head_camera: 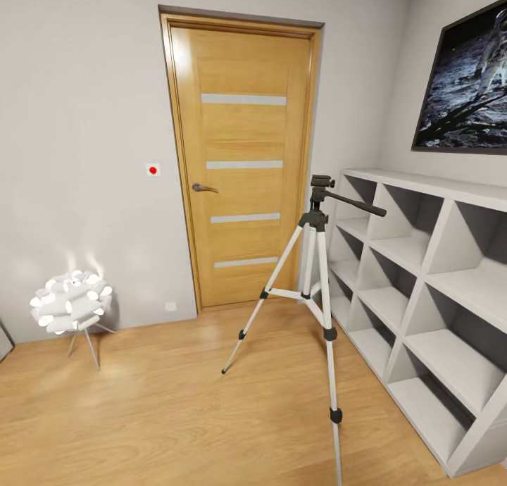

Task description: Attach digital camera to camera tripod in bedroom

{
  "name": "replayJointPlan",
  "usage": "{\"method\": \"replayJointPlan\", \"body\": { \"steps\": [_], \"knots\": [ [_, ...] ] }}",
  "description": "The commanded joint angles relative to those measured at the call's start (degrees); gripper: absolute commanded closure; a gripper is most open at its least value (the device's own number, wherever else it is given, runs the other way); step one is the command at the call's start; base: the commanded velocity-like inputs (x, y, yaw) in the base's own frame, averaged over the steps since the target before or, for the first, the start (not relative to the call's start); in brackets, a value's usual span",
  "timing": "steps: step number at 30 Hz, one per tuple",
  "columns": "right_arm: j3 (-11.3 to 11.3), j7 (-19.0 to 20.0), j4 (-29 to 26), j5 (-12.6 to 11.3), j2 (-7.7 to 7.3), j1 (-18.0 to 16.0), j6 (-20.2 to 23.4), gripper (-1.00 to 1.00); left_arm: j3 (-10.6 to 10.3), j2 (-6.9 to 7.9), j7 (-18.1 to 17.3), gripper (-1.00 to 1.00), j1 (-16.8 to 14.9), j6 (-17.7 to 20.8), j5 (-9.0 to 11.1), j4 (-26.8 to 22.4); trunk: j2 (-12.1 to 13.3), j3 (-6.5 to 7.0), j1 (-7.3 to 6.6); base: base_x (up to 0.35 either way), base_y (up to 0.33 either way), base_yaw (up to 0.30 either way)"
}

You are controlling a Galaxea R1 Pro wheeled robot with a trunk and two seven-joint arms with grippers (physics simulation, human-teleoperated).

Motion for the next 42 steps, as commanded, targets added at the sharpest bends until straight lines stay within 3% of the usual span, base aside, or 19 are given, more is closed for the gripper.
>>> {"method": "replayJointPlan", "body": {
  "steps": [1, 42],
  "knots": [
    [-0.1, 0.0, 0.0, 0.0, 0.00, 0.0, -0.2, -1.00, 0.0, -0.02, 0.1, -1.00, 0.0, 0.0, 0.2, -0.1, 0.0, -0.04, 0.00, 0.003, 0.000, 0.000],
    [-0.6, -0.1, 0.0, -0.4, 0.01, 0.0, -0.3, -1.00, 0.1, -0.23, 2.2, -1.00, 0.0, 0.0, 0.1, -0.1, 0.0, -0.04, 0.00, 0.000, 0.000, -0.014]
  ]
}}
